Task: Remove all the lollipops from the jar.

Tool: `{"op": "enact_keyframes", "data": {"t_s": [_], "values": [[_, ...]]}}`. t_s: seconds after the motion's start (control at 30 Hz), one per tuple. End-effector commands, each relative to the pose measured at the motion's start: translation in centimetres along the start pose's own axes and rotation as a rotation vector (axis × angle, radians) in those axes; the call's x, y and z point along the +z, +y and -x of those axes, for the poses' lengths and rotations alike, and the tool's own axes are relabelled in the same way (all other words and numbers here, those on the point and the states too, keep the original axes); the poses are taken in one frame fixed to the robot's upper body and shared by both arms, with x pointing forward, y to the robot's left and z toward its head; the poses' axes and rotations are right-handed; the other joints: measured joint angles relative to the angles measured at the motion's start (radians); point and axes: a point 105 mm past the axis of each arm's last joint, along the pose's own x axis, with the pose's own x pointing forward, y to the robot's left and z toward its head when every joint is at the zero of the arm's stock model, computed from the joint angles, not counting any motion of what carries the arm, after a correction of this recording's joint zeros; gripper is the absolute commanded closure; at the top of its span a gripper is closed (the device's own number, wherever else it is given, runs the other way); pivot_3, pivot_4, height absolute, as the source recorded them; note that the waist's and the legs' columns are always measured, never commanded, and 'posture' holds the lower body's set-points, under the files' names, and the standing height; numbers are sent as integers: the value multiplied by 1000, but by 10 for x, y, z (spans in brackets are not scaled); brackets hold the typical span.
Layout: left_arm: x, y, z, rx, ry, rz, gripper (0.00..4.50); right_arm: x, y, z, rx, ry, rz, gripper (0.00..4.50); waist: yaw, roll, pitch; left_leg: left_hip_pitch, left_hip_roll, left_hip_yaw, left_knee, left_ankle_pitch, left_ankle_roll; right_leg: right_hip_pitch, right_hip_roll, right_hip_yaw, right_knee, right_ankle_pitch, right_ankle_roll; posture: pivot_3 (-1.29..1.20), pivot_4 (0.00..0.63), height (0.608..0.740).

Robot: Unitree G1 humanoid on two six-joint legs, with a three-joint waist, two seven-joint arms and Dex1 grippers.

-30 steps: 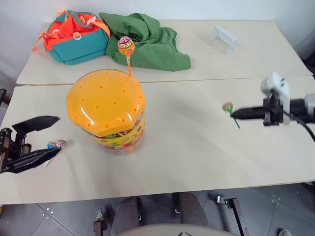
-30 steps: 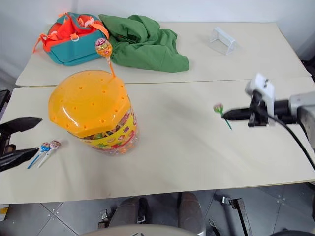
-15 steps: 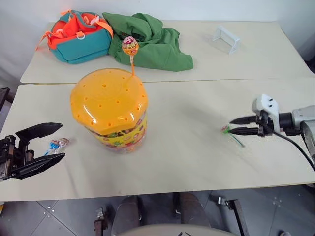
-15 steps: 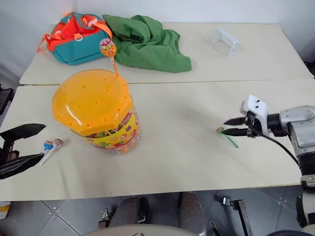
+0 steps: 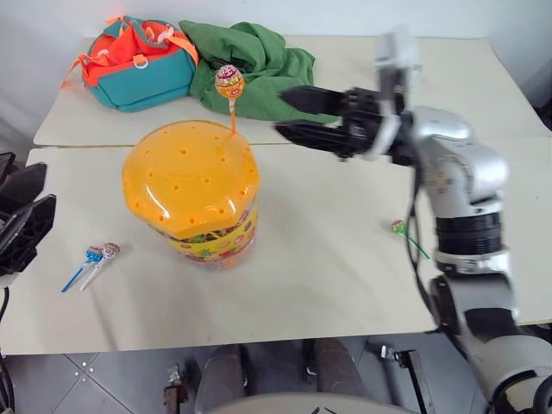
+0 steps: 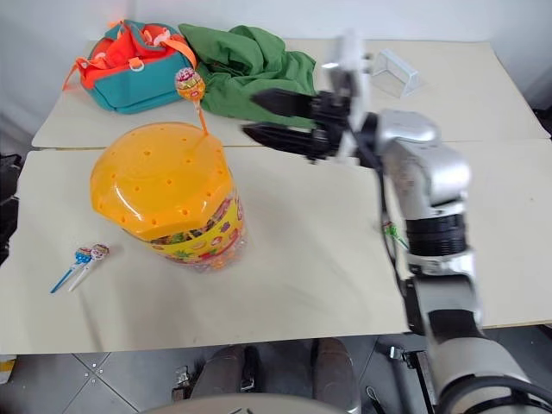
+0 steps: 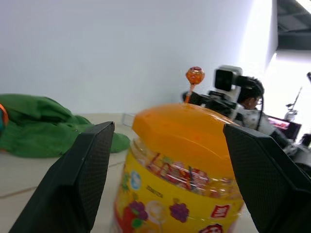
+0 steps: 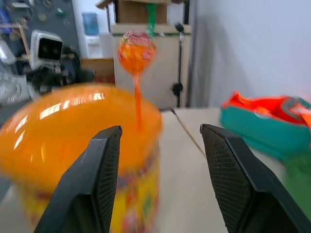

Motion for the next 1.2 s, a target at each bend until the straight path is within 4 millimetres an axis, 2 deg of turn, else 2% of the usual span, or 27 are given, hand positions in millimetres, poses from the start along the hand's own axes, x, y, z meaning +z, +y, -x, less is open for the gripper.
{"op": "enact_keyframes", "data": {"t_s": [0.03, 0.2, 0.3, 0.5, 0.63, 0.7, 0.8, 0.9, 1.0, 1.1, 1.2], "values": [[6, -9, -3, -38, -7, -4, 684, 11, -2, -13, -22, -24, 24, 1815, 1, 0, 0, 0, 0, 0, 0, 0, 0, 0, 0, 0, 0, 0, 0, 0, 150, 740], [7, -13, -1, -41, 2, 14, 684, 10, 5, -31, 21, -28, -6, 1815, -7, -1, 0, 0, 0, 0, 0, 0, 0, 0, 0, 0, 0, 0, 0, 0, 150, 740], [8, -15, -1, -43, 2, 17, 684, 10, 8, -34, 34, -37, -10, 2456, -10, -1, 0, 0, 1, 0, 0, 0, 0, 0, 1, 0, 0, 0, 0, 0, 150, 740], [11, -14, -2, -45, -15, 13, 684, 14, 10, -37, 57, -67, -6, 4479, -12, -1, 0, 0, 0, 0, 0, 0, 0, 0, 1, 0, 0, 0, 0, 0, 150, 740], [10, -16, -4, -62, 0, 0, 684, 36, 4, -29, 41, -212, 33, 4479, -16, -1, 0, 0, 0, 0, 0, 0, 0, 0, 1, 0, 0, 0, 0, 0, 150, 740], [12, -16, -5, -81, 22, -8, 684, 52, -2, -12, 26, -291, 51, 4479, -15, -1, 0, 0, 0, 0, 0, 0, 0, 0, 1, 0, 0, 0, 0, 0, 150, 740], [10, -18, -4, -112, 79, -13, 684, 65, -7, 11, 27, -319, 57, 4479, -9, -1, 0, 0, 0, 0, 0, 0, 0, 0, 1, 0, -1, 0, 0, 0, 150, 740], [8, -22, -4, -158, 157, -11, 684, 76, -14, 51, -21, -255, 25, 4479, -3, -1, 0, 0, 0, 1, 0, 0, 0, 0, 1, 0, -1, 0, 0, 0, 150, 740], [-2, -30, 1, -210, 270, -32, 684, 43, -28, 104, -191, 123, 6, 4479, 2, 0, 0, 0, 0, 1, -1, -1, 1, 0, 1, 0, -2, 0, 0, 0, 150, 740], [-10, -34, 9, -233, 349, -59, 684, 7, -32, 157, -355, 433, -42, 4479, 0, 0, 0, 0, 1, 3, -1, -2, 1, 0, 1, 0, -4, 0, 0, 0, 150, 740], [-19, -33, 17, -240, 404, -118, 684, -40, -30, 232, -517, 822, 18, 4479, -1, 0, 0, 0, 2, 6, -1, -2, 1, -1, 1, 1, -5, 0, 0, 0, 150, 740]]}}
